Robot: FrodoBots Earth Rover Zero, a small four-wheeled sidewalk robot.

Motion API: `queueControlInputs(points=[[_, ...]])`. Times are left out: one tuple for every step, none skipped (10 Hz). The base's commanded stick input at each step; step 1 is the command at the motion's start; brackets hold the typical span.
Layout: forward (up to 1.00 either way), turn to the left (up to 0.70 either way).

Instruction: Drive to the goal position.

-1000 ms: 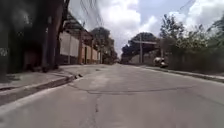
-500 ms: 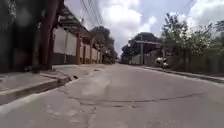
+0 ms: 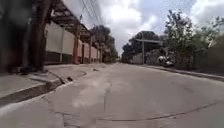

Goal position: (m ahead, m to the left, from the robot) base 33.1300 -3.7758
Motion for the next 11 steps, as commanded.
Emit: queueControlInputs(points=[[1.00, 0.00], [1.00, 0.00], [1.00, 0.00], [1.00, 0.00], [1.00, 0.00], [1.00, 0.00], [1.00, 0.00], [1.00, 0.00], [1.00, 0.00], [1.00, -0.05], [1.00, -0.18]])
